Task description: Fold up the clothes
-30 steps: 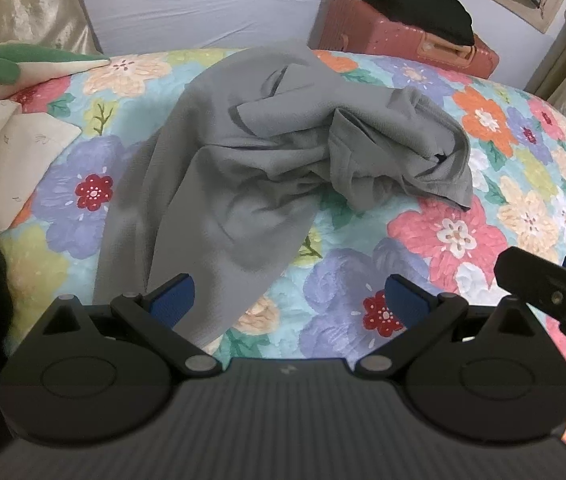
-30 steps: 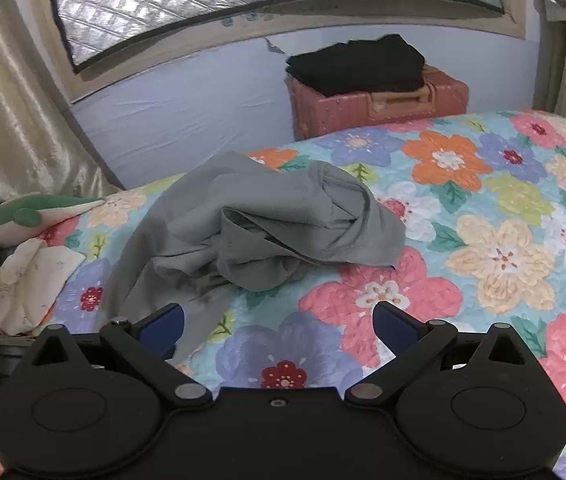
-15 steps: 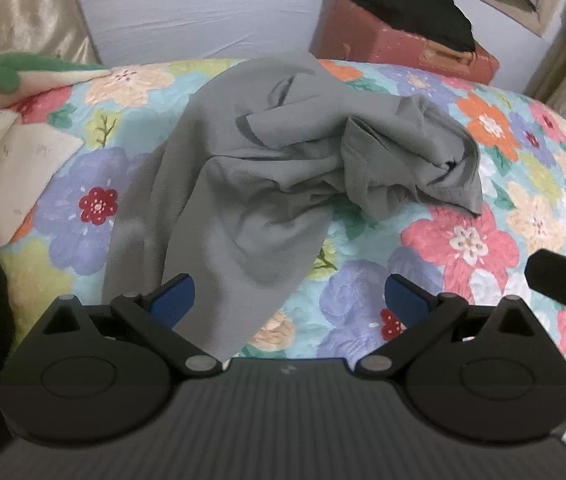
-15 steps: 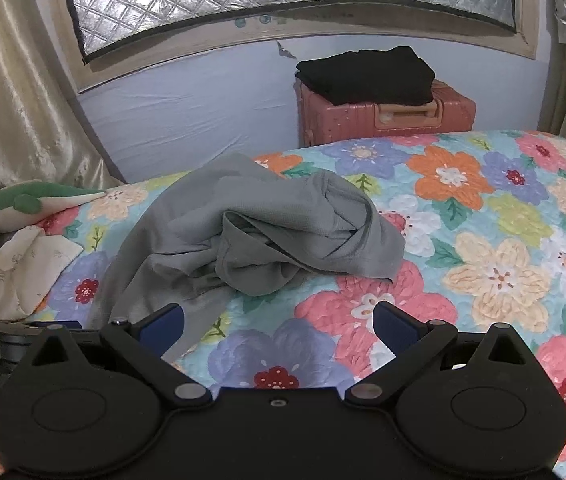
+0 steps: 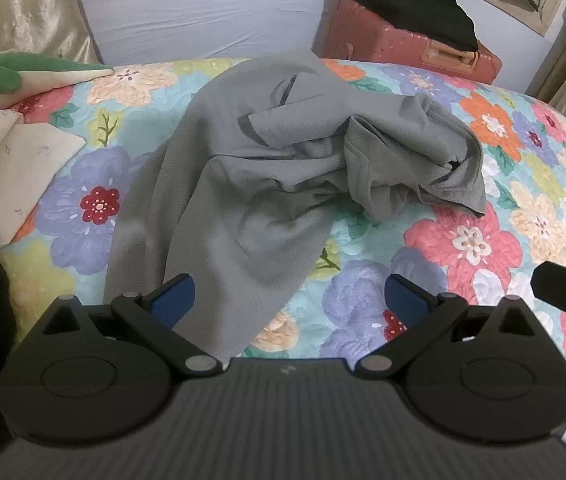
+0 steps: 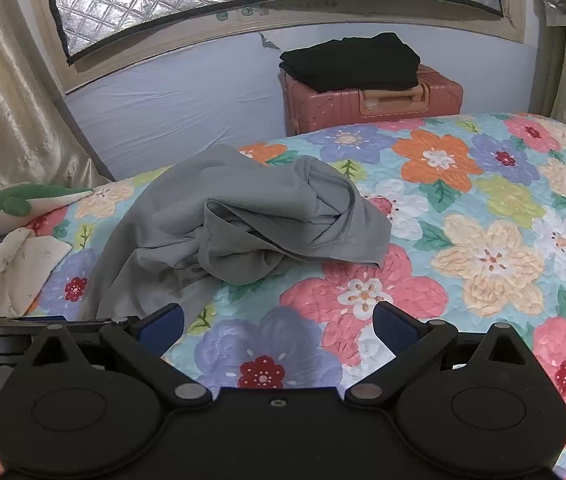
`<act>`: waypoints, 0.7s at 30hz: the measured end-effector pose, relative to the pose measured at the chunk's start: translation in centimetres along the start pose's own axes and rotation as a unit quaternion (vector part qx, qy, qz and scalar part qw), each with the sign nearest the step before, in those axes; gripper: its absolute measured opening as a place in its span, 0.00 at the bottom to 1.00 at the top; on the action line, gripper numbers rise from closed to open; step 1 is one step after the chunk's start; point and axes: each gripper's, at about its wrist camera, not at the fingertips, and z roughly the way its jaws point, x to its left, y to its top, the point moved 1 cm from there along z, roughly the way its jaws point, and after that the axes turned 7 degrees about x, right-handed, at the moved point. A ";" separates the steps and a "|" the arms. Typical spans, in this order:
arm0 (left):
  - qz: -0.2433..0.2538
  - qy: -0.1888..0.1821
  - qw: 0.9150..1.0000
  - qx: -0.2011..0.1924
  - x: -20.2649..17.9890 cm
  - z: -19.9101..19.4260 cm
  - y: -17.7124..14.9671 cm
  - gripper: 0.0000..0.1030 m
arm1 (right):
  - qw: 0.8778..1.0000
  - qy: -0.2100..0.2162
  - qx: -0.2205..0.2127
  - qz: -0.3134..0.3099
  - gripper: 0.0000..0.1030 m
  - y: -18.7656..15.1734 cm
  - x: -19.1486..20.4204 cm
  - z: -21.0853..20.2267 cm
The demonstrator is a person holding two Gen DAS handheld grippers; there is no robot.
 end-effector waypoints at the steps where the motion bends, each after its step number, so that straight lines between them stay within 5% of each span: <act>1: 0.000 0.000 1.000 0.000 0.0 0.0 0.0 1.00 | 1.000 0.000 0.000 0.000 0.99 0.0 0.0 0.0; 21: -0.019 -0.021 0.999 0.021 0.5 0.8 0.2 1.00 | 1.000 -0.008 0.004 -0.003 0.99 0.1 -0.2 0.7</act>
